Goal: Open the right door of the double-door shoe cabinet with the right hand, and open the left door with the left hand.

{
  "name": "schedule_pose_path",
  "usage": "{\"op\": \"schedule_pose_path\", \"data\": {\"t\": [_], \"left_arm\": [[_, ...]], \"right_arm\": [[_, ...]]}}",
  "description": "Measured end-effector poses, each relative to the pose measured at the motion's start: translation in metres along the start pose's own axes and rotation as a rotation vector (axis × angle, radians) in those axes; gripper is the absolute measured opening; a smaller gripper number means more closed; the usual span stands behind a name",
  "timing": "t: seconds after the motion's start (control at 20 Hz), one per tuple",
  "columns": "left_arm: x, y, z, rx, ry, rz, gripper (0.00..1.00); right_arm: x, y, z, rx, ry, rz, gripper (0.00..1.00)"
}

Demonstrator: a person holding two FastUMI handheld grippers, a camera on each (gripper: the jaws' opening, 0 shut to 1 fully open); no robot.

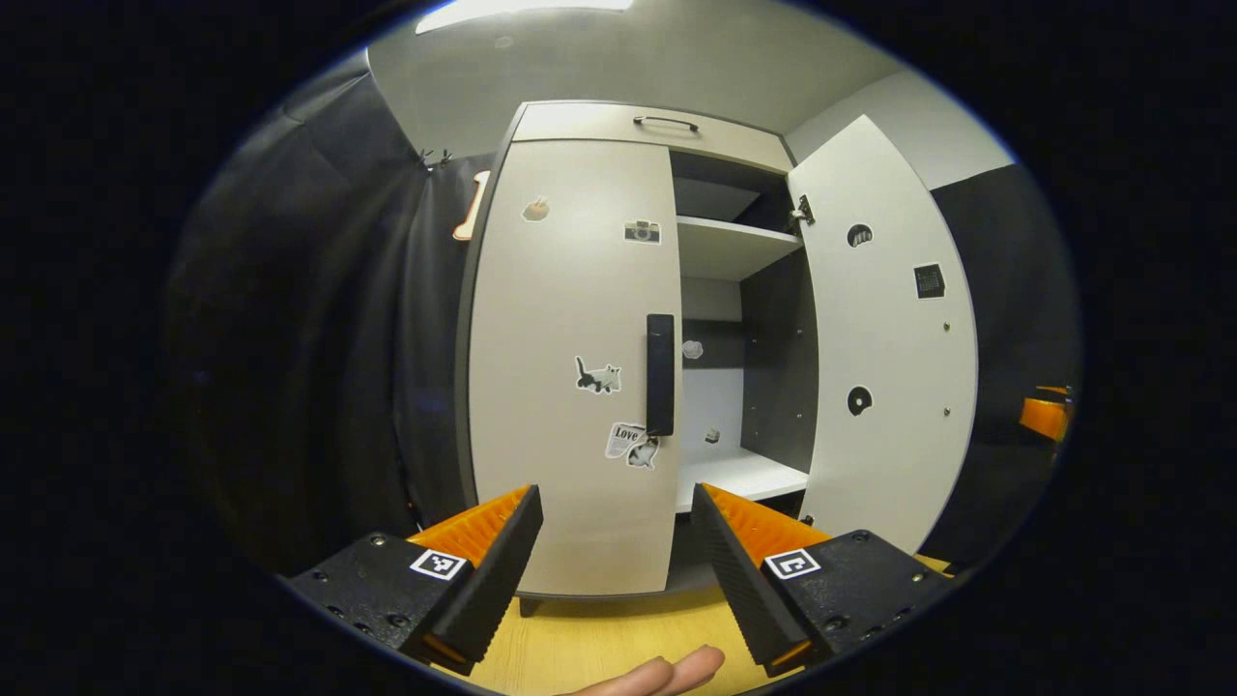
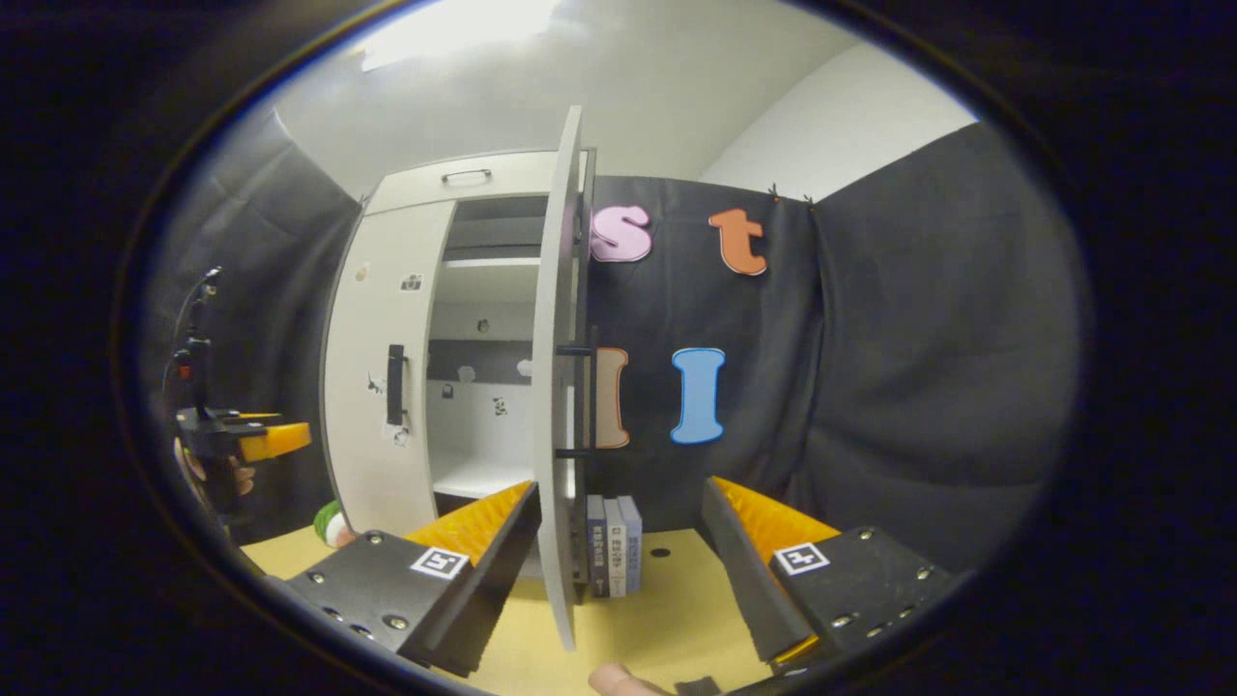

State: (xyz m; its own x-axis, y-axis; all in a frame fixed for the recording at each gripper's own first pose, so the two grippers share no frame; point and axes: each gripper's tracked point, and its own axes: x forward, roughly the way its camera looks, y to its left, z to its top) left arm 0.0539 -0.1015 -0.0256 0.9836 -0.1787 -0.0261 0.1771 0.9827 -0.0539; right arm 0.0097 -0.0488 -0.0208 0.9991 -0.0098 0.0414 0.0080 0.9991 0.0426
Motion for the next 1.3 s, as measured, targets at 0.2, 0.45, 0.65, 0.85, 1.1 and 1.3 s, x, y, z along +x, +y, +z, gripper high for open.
{"op": "schedule_pose_path", "data": {"t": [0.2, 0.45, 0.65, 0.85, 1.1, 1.3], "left_arm": [[0.053, -0.014, 0.031, -0.014, -0.041, 0.001, 0.96], [0.116, -0.017, 0.040, -0.039, -0.012, 0.057, 0.96], [0.151, -0.016, 0.040, -0.013, 0.003, 0.078, 0.96], [0.173, -0.022, 0.043, 0.000, 0.011, 0.081, 0.95], [0.193, -0.023, 0.033, 0.041, 0.063, 0.069, 0.58], [0.196, -0.027, 0.034, 0.069, 0.064, 0.086, 0.36]], "right_arm": [[-0.026, 0.023, 0.001, 0.047, -0.028, 0.074, 0.99], [-0.058, 0.043, -0.004, 0.054, -0.048, 0.110, 0.97], [-0.076, 0.053, 0.001, 0.046, -0.073, 0.118, 0.97], [-0.083, 0.057, 0.000, 0.032, -0.087, 0.092, 0.99], [-0.081, 0.069, -0.014, 0.027, -0.056, 0.107, 0.97], [-0.082, 0.074, -0.026, 0.016, -0.033, 0.092, 0.97]]}}
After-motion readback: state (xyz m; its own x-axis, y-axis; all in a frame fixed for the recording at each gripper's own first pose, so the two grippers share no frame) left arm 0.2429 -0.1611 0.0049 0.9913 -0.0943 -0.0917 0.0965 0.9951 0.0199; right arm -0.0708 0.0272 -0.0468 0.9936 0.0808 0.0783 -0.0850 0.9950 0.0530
